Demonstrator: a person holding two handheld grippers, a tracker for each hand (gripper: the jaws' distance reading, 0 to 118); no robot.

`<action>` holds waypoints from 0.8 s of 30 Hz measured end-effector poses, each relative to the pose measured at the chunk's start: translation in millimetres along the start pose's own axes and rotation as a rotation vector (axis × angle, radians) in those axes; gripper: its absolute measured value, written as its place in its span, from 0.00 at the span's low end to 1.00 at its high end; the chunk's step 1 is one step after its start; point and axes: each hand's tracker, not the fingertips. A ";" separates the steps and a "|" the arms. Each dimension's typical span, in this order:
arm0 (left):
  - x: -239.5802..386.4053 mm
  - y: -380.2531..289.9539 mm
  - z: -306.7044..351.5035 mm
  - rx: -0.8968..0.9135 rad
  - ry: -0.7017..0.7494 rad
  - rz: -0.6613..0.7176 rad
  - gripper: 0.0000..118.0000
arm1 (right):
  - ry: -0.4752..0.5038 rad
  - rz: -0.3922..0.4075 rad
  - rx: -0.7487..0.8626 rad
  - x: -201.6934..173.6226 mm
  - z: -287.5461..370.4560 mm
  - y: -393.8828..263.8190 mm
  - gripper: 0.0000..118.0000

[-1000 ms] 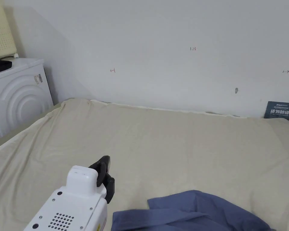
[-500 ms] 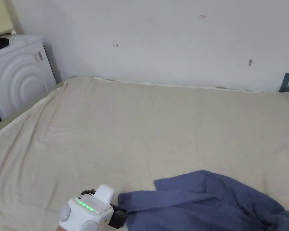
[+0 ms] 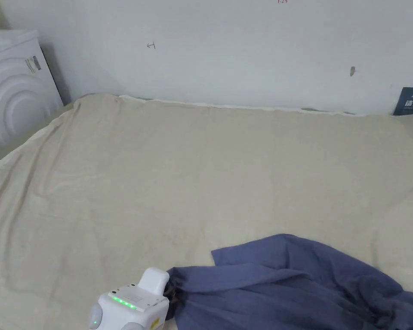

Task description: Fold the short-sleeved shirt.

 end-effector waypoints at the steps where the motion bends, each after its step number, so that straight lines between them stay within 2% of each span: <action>1: -1.9 0.3 5.6 0.030 0.002 0.030 0.04 | 0.012 0.012 -0.022 -0.5 -7.9 -1.6 0.00; 4: -6.4 4.3 32.0 0.089 -0.024 0.119 0.04 | 0.103 0.048 -0.098 1.1 -48.5 -10.0 0.00; 5: -6.4 3.7 40.0 0.094 -0.031 0.121 0.04 | 0.119 0.071 -0.125 0.9 -67.9 -13.7 0.05; 6: -5.5 3.8 48.4 0.105 -0.027 0.112 0.04 | 0.145 0.098 -0.156 0.1 -89.9 -18.1 0.26; 8: -3.2 1.7 61.7 0.110 -0.031 0.107 0.04 | 0.178 0.164 -0.230 -2.2 -137.5 -28.2 0.75; 9: -0.6 -0.7 68.2 0.120 -0.028 0.107 0.04 | 0.196 0.203 -0.296 -5.9 -168.3 -35.2 0.93; 13: 6.7 -9.5 84.8 0.161 -0.027 0.144 0.04 | 0.326 0.378 -0.505 -18.8 -275.2 -69.0 0.93; 15: 6.0 -15.2 89.6 0.174 -0.041 0.191 0.04 | 0.341 0.482 -0.626 -31.9 -322.3 -85.2 0.93; 17: 5.5 -20.8 94.2 0.163 -0.042 0.236 0.04 | 0.383 0.521 -0.649 -40.2 -352.1 -93.1 0.93; 20: 5.0 -27.3 99.8 0.163 -0.057 0.248 0.04 | 0.370 0.466 -0.692 -42.6 -390.4 -99.2 0.93; 22: 8.7 -29.5 102.7 0.156 -0.048 0.225 0.04 | 0.433 0.369 -0.720 -39.0 -408.1 -98.1 0.85; 23: 8.4 -29.8 104.3 0.151 -0.054 0.231 0.04 | 0.438 0.353 -0.711 -38.6 -411.7 -97.7 0.80; 24: 8.7 -30.7 105.3 0.150 -0.063 0.239 0.04 | 0.422 0.374 -0.708 -39.2 -414.5 -99.6 0.77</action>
